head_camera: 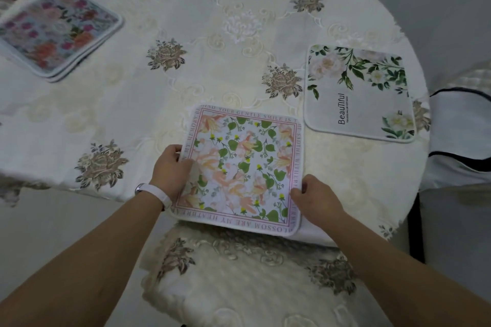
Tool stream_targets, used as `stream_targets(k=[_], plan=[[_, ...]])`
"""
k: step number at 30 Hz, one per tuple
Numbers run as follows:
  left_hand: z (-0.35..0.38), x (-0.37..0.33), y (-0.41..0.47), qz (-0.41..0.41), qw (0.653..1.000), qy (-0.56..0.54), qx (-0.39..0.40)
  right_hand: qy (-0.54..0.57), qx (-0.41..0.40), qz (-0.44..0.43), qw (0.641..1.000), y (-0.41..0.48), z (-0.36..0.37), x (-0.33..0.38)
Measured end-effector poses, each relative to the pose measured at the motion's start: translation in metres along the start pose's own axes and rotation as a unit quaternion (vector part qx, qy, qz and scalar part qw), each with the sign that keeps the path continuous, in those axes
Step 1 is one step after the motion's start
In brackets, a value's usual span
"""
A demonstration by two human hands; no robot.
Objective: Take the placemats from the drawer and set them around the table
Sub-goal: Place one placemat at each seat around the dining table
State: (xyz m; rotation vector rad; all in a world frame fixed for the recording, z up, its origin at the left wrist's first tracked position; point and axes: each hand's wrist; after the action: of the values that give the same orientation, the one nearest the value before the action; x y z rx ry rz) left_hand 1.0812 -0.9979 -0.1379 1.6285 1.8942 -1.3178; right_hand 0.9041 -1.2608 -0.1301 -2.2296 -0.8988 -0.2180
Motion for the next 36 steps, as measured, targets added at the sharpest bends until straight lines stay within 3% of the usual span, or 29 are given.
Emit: stream_targets(k=[3, 6, 8, 11, 16, 21, 26, 32, 36], plan=[[0.003, 0.004, -0.001, 0.073, 0.993, 0.088, -0.038, -0.002, -0.039, -0.007, 0.999, -0.002, 0.0, -0.001], [0.011, 0.013, -0.006, 0.267, 0.926, 0.264, -0.042, -0.127, -0.153, -0.143, 0.97, -0.002, 0.009, -0.006], [0.024, 0.017, -0.01, 0.353, 0.883, 0.309, 0.025, -0.189, -0.145, -0.236, 0.942, 0.0, 0.019, -0.003], [0.046, 0.024, -0.013, 0.397, 0.833, 0.37, 0.106, -0.241, -0.075, -0.299, 0.92, 0.009, 0.041, 0.009], [0.071, 0.007, 0.005, 0.422, 0.798, 0.416, 0.112, -0.271, -0.073, -0.321, 0.904, 0.035, 0.062, 0.043], [0.091, -0.017, 0.041, 0.385, 0.818, 0.418, 0.086, -0.241, -0.111, -0.296, 0.917, 0.072, 0.06, 0.072], [0.095, -0.039, 0.078, 0.409, 0.797, 0.439, 0.067, -0.236, -0.135, -0.295, 0.916, 0.108, 0.048, 0.075], [0.093, -0.049, 0.101, 0.388, 0.8, 0.452, 0.073, -0.224, -0.152, -0.267, 0.925, 0.136, 0.029, 0.076], [0.079, -0.039, 0.102, 0.336, 0.833, 0.439, 0.029, -0.208, -0.17, -0.223, 0.937, 0.141, 0.017, 0.063]])
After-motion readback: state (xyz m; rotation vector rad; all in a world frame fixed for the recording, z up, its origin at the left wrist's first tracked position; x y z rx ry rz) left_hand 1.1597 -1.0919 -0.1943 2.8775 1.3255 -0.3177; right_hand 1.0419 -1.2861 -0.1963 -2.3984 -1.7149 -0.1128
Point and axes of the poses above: each hand's wrist, its own y-axis towards the middle knuckle, its own z-axis out of the palm, x = y × z, and after that the axes turned 3 degrees about -x, right-handed
